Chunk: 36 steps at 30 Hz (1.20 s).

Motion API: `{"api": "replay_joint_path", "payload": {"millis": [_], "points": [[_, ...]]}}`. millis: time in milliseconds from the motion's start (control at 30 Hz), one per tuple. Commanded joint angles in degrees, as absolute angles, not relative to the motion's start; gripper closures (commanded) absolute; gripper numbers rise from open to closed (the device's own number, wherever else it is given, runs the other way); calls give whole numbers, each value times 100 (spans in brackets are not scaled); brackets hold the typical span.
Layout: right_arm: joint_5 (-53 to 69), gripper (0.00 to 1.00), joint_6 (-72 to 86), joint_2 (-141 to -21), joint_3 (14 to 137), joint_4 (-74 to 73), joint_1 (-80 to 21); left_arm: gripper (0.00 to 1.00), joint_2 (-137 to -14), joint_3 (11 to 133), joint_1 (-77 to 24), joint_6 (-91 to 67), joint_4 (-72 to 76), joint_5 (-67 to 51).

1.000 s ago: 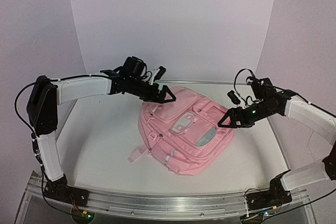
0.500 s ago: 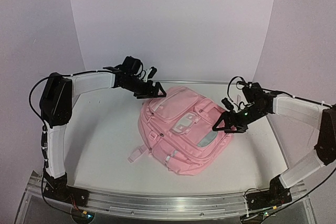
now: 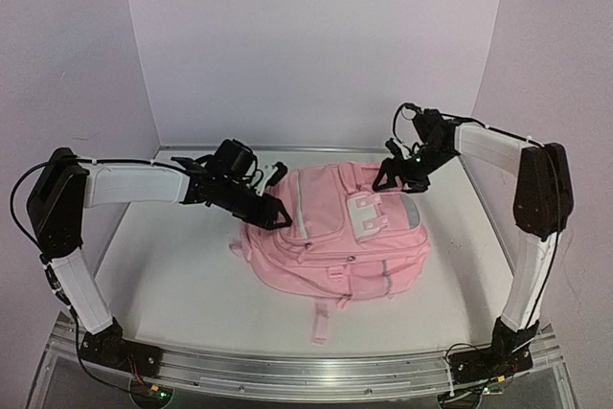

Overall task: Pack the student bag
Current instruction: Adjust the student bag at the center of the board.

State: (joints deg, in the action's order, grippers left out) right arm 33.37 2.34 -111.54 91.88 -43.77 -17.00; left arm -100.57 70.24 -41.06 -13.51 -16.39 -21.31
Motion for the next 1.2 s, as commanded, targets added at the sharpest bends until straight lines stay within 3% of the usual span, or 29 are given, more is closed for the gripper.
{"api": "replay_joint_path", "payload": {"millis": [0, 233, 500, 633, 800, 933, 1100, 1167], "points": [[3643, 14, 111, -12163, 10890, -3607, -2098, 47, -9882, 6784, -5338, -1217, -1161, -3284], [3582, 9, 188, -12072, 11858, -3685, -2087, 23, -9193, 6688, -5315, -1376, -860, -2855], [2826, 2, 256, -10144, 10112, -3715, -1723, 2, -9080, 6978, -4098, -2268, -632, -2422], [2656, 2, 556, -9184, 8725, -3714, -1639, 0, -9462, 7419, -3705, -2221, -1129, -2208], [3217, 2, 721, -8532, 7348, -3863, -1575, 0, -10149, 7915, -3420, -2131, -1320, -2835], [3851, 2, 597, -8689, 6949, -4251, -1579, 0, -10699, 8136, -3440, -2135, -1155, -3781], [4133, 2, 456, -9066, 6559, -4383, -1579, 1, -11073, 8039, -3757, -2189, -879, -4163], [4203, 2, 415, -9248, 6602, -4376, -1580, 7, -11126, 7963, -3951, -2190, -760, -4273]]}}
